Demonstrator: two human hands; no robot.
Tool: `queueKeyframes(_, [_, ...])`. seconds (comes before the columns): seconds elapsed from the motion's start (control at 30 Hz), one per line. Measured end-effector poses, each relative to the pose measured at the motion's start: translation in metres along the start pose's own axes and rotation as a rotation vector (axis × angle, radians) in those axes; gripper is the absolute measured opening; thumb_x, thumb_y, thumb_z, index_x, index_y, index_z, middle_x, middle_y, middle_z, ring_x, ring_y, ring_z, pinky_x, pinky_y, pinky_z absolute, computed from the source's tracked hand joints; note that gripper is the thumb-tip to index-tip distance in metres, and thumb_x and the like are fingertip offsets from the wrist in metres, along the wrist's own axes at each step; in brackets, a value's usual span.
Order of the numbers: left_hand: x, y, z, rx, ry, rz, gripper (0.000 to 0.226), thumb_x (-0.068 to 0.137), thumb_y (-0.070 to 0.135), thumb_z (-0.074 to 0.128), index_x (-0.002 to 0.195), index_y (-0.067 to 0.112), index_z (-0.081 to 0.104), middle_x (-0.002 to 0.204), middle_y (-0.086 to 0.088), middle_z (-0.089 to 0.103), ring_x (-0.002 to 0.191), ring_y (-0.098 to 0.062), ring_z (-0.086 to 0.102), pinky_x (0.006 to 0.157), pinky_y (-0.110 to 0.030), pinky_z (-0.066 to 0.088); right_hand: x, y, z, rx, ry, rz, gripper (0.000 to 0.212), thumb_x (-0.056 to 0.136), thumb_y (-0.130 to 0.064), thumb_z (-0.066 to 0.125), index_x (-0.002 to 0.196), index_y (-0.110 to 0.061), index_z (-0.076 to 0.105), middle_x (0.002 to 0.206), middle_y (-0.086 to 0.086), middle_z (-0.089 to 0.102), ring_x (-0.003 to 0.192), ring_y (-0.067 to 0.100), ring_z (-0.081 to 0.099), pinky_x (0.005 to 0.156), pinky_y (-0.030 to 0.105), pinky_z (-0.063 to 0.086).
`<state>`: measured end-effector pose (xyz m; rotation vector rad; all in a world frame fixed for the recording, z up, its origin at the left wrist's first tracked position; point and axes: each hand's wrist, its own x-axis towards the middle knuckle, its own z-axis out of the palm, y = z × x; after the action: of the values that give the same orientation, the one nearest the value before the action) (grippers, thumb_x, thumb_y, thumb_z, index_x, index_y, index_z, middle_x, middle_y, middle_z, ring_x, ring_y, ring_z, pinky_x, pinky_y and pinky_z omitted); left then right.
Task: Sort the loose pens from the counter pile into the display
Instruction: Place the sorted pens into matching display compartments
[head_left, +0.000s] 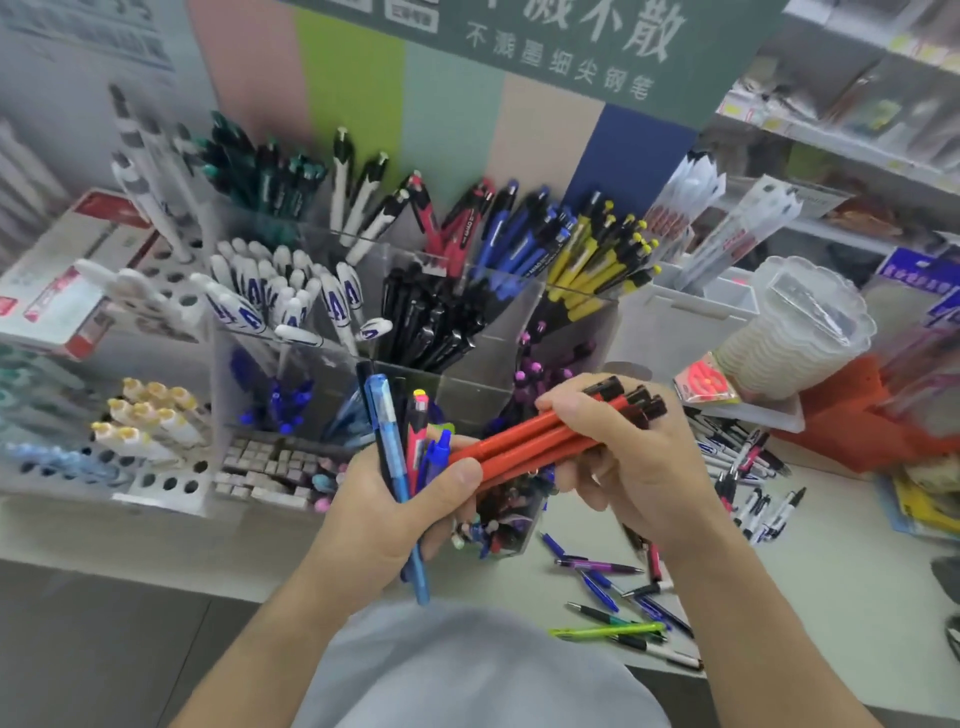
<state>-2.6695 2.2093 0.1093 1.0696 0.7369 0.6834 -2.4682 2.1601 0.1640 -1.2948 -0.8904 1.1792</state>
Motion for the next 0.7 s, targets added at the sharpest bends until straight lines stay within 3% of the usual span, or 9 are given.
queueKeyframes(0.13, [0.009,0.010,-0.006,0.078,-0.017,0.030,0.017,0.088,0.028,0.074,0.103,0.020,0.074,0.065,-0.010,0.065,0.042,-0.017,0.044,0.043,-0.024,0.041,0.001,0.007,0.009,0.029,0.066,-0.068,0.017,0.080,-0.026,0.074,0.079,-0.010,0.077,0.055,0.012,0.062,0.041,0.025,0.059,0.039,0.026,0.046])
queueKeyframes(0.27, [0.019,0.011,-0.004,0.124,0.225,0.067,0.018,0.093,0.019,0.065,0.110,0.015,0.068,0.057,0.001,0.067,0.038,-0.012,0.042,0.039,-0.023,0.041,0.008,-0.004,0.010,-0.135,0.273,-0.267,0.007,0.089,0.001,0.071,0.083,0.003,0.071,0.058,0.014,0.064,0.043,0.029,0.064,0.043,0.030,0.052])
queueKeyframes(0.37, [0.028,0.013,-0.007,0.122,0.329,0.112,0.016,0.093,0.017,0.067,0.108,0.013,0.068,0.072,-0.006,0.074,0.041,-0.015,0.043,0.046,-0.028,0.047,0.017,-0.019,0.009,-0.264,0.400,-0.437,0.015,0.089,0.006,0.068,0.082,-0.006,0.071,0.073,0.022,0.065,0.047,0.024,0.068,0.043,0.023,0.052])
queueKeyframes(0.5, [0.034,0.015,-0.009,0.134,0.324,0.110,0.012,0.095,0.017,0.064,0.097,0.006,0.066,0.068,-0.006,0.068,0.042,-0.017,0.043,0.044,-0.028,0.044,0.044,-0.016,0.016,-0.441,0.358,-0.378,0.015,0.085,-0.004,0.076,0.075,-0.014,0.076,0.080,0.013,0.065,0.052,0.028,0.068,0.045,0.032,0.055])
queueKeyframes(0.6, [0.030,0.014,-0.007,0.056,0.245,0.032,0.016,0.096,0.018,0.062,0.092,0.003,0.062,0.064,-0.007,0.058,0.045,-0.020,0.042,0.045,-0.030,0.041,0.065,-0.002,0.022,-0.801,0.273,-0.378,0.022,0.083,-0.016,0.079,0.064,-0.010,0.070,0.068,0.005,0.061,0.059,0.018,0.060,0.054,0.035,0.049])
queueKeyframes(0.7, [0.020,0.015,-0.002,-0.072,0.144,-0.057,0.020,0.091,0.022,0.063,0.094,0.003,0.059,0.070,-0.010,0.054,0.046,-0.019,0.040,0.042,-0.026,0.037,0.070,0.009,0.021,-0.945,0.292,-0.423,0.020,0.080,-0.032,0.083,0.076,-0.013,0.076,0.073,-0.002,0.069,0.069,0.010,0.061,0.067,0.028,0.051])
